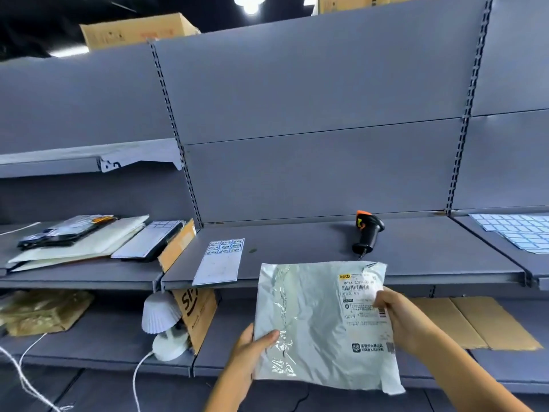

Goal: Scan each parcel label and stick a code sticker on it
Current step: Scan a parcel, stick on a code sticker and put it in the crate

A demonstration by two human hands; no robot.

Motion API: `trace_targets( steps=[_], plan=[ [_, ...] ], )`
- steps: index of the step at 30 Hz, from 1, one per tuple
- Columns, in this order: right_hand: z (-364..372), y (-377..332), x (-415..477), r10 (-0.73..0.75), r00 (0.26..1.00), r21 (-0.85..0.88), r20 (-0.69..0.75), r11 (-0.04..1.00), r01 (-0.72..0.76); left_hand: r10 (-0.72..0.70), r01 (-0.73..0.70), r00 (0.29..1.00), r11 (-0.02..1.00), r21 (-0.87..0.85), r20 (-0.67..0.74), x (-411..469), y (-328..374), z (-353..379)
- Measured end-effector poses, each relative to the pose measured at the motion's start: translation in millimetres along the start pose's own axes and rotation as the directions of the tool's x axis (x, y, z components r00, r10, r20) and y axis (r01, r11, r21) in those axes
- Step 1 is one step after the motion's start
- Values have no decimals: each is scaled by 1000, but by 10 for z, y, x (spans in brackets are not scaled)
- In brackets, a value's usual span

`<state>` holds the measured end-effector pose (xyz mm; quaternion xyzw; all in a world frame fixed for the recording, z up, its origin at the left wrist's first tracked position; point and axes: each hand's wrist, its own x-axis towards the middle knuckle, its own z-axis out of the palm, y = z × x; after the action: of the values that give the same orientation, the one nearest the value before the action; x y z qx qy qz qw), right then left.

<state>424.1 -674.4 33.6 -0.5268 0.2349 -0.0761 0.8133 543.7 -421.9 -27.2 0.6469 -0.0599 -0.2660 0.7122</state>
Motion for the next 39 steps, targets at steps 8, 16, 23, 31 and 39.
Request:
trace_targets(
  steps=[8, 16, 23, 31, 39],
  plan=[
    [100, -360, 489, -73, 997, -70, -38, 995, 70, 133, -132, 991, 991, 16, -15, 443, 383, 52],
    [21, -664, 1081, -167, 984, -35, -62, 986, 165, 182, -182, 983, 983, -6, -25, 971, 715, 205],
    [37, -945, 1658, -335, 935, -120, -120, 939, 321, 237, -238, 971, 971, -13, -24, 1786, 1033, 270],
    [119, -1305, 2252, -464, 802, -253, -377, 884, 393, 277, -273, 961, 955, -118, 20, 2719, 1462, 388],
    [-173, -746, 2485, -410, 472, -518, -780, 847, -121, 266, -266, 964, 960, -88, -10, 3322, 1340, 455]
  ],
)
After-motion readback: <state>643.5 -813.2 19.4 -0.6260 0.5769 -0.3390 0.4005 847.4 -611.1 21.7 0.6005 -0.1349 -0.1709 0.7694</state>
